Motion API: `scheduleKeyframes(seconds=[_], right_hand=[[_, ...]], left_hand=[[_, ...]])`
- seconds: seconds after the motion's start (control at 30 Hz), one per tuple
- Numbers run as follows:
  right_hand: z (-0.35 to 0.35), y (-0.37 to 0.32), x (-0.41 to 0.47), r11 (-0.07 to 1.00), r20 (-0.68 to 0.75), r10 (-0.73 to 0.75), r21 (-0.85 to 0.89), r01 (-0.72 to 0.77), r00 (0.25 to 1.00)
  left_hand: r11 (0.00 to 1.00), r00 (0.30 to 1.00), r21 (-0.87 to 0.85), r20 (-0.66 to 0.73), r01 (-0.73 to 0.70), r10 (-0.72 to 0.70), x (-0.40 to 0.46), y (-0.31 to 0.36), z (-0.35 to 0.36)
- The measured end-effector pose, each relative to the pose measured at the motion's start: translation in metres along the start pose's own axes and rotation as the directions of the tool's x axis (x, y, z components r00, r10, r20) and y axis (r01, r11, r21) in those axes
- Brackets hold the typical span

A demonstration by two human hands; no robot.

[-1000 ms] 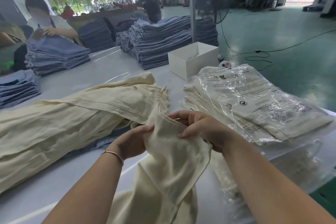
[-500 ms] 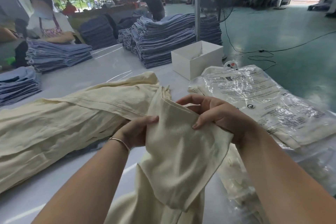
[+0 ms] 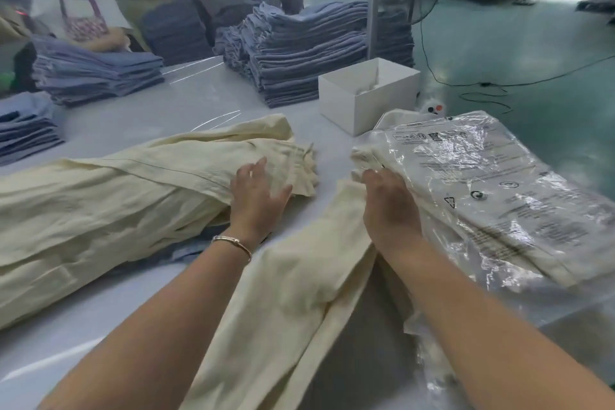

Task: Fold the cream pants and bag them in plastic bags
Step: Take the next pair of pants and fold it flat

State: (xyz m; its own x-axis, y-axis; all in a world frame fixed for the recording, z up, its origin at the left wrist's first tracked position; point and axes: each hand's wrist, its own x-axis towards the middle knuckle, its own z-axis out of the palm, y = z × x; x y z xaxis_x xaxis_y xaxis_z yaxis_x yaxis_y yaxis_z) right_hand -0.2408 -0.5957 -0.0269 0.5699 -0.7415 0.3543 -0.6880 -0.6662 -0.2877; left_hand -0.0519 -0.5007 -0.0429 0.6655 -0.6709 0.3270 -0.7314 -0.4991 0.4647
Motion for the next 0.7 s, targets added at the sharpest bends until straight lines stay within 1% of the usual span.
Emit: scheduleKeyframes(seconds=[0.03, 0.07, 0.1, 0.13, 0.17, 0.2, 0.23, 0.27, 0.3, 0.33, 0.4, 0.43, 0.47, 0.5, 0.53, 0.57, 0.63, 0.67, 0.7], right_hand=[[0.008, 0.000, -0.004, 0.995, 0.037, -0.030, -0.094, 0.034, 0.999], [0.014, -0.001, -0.008, 0.983, 0.048, -0.075, -0.163, 0.082, 0.996], [0.019, -0.005, -0.013, 0.970, 0.048, -0.134, -0.199, 0.141, 0.990], [0.025, -0.010, -0.019, 0.953, 0.074, -0.207, -0.209, 0.218, 0.975], [0.032, -0.015, -0.025, 0.929, 0.145, -0.293, -0.188, 0.318, 0.945], [0.040, -0.020, -0.033, 0.898, 0.260, -0.377, -0.130, 0.420, 0.889], [0.049, -0.025, -0.042, 0.863, 0.401, -0.438, -0.061, 0.501, 0.804], [0.057, -0.029, -0.052, 0.831, 0.535, -0.462, -0.017, 0.555, 0.708], [0.065, -0.030, -0.062, 0.806, 0.624, -0.457, -0.010, 0.591, 0.634], [0.072, -0.028, -0.071, 0.795, 0.667, -0.438, -0.028, 0.607, 0.604], [0.082, -0.021, -0.082, 0.793, 0.665, -0.411, -0.076, 0.604, 0.623], [0.084, -0.017, -0.085, 0.794, 0.651, -0.407, -0.095, 0.600, 0.642], [0.084, -0.014, -0.087, 0.797, 0.632, -0.402, -0.115, 0.593, 0.663], [0.084, -0.010, -0.088, 0.805, 0.613, -0.390, -0.134, 0.577, 0.687], [0.084, -0.005, -0.088, 0.825, 0.589, -0.368, -0.150, 0.545, 0.719], [0.082, -0.001, -0.086, 0.858, 0.561, -0.331, -0.156, 0.490, 0.759], [0.074, 0.004, -0.081, 0.921, 0.494, -0.258, -0.134, 0.366, 0.831], [0.071, 0.006, -0.077, 0.932, 0.467, -0.249, -0.122, 0.341, 0.848], [0.067, 0.008, -0.075, 0.931, 0.477, -0.251, -0.119, 0.345, 0.842]], left_hand=[[0.998, 0.998, 0.001, -0.037, -0.060, 0.060, -0.023, -0.008, -0.001], [0.994, 0.993, -0.007, -0.044, -0.109, 0.109, -0.049, -0.017, -0.003], [0.989, 0.989, -0.022, -0.018, -0.144, 0.143, -0.079, -0.027, -0.005], [0.987, 0.986, -0.030, 0.052, -0.155, 0.157, -0.109, -0.037, -0.009], [0.987, 0.975, -0.017, 0.151, -0.163, 0.163, -0.139, -0.047, -0.013], [0.985, 0.952, 0.018, 0.260, -0.173, 0.162, -0.167, -0.055, -0.015], [0.976, 0.923, 0.059, 0.340, -0.211, 0.179, -0.193, -0.062, -0.015], [0.965, 0.899, 0.093, 0.393, -0.246, 0.191, -0.215, -0.068, -0.016], [0.956, 0.888, 0.121, 0.416, -0.268, 0.196, -0.233, -0.073, -0.016], [0.947, 0.889, 0.159, 0.416, -0.278, 0.191, -0.245, -0.076, -0.017], [0.950, 0.890, 0.189, 0.430, -0.250, 0.149, -0.254, -0.080, -0.023], [0.941, 0.886, 0.235, 0.448, -0.244, 0.118, -0.255, -0.080, -0.028], [0.920, 0.881, 0.287, 0.459, -0.268, 0.113, -0.257, -0.080, -0.033], [0.892, 0.871, 0.324, 0.472, -0.317, 0.138, -0.259, -0.080, -0.036], [0.872, 0.878, 0.354, 0.451, -0.339, 0.159, -0.261, -0.079, -0.043], [0.888, 0.894, 0.336, 0.420, -0.314, 0.157, -0.263, -0.079, -0.050], [0.925, 0.913, 0.245, 0.360, -0.290, 0.192, -0.271, -0.085, -0.061], [0.931, 0.910, 0.217, 0.363, -0.293, 0.202, -0.275, -0.087, -0.064], [0.929, 0.896, 0.213, 0.395, -0.304, 0.203, -0.280, -0.089, -0.065]])
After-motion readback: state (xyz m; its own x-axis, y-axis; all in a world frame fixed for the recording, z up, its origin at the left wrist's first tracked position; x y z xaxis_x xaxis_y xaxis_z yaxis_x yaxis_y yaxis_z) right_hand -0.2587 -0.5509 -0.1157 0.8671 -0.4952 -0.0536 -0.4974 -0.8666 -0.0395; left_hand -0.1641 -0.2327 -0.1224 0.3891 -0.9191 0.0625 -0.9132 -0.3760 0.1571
